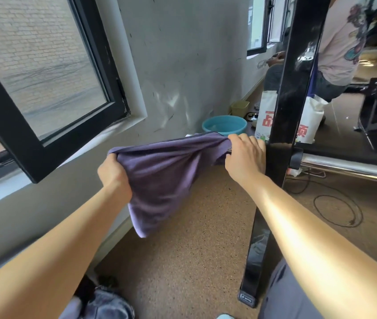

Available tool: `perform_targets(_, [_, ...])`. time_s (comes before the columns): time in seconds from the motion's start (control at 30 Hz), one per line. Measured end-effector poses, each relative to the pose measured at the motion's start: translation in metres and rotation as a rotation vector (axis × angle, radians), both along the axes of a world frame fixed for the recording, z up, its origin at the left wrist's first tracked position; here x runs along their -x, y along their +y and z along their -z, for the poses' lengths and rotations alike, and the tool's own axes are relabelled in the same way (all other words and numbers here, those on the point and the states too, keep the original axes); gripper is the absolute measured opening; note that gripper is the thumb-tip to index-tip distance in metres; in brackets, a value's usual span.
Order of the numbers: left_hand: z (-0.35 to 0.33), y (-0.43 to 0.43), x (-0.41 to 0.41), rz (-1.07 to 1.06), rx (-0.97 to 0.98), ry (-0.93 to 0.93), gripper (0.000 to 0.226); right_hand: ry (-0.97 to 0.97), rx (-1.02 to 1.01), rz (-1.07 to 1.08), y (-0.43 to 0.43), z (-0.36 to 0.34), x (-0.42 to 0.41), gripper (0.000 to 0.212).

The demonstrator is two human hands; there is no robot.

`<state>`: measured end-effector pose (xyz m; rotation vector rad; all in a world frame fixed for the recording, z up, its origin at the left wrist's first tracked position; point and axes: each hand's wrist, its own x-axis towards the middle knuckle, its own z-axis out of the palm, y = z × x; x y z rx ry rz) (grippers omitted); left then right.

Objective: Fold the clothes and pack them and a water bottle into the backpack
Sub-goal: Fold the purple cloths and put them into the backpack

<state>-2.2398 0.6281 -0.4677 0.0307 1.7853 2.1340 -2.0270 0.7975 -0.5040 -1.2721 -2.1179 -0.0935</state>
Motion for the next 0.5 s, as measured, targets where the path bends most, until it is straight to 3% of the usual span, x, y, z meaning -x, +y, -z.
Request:
perform_targets(0.13, [0.002,-0.017,0.003,-0.02,0.034,0.006,0.038,-0.062,-0.018,0.043,-0.006,0.003,0.01,0.041])
perform_targets(0.37, [-0.007,-0.041,-0.007,0.26,-0.051,-0.005,0.041,-0.059,0.024,-0.01,-0.023,0.01,0.022,0.082])
perform_targets(0.5, [-0.017,-0.068,-0.006,0.349,-0.109,0.036,0.045,0.083,0.115,-0.353,-0.058,0.003,0.03,0.091])
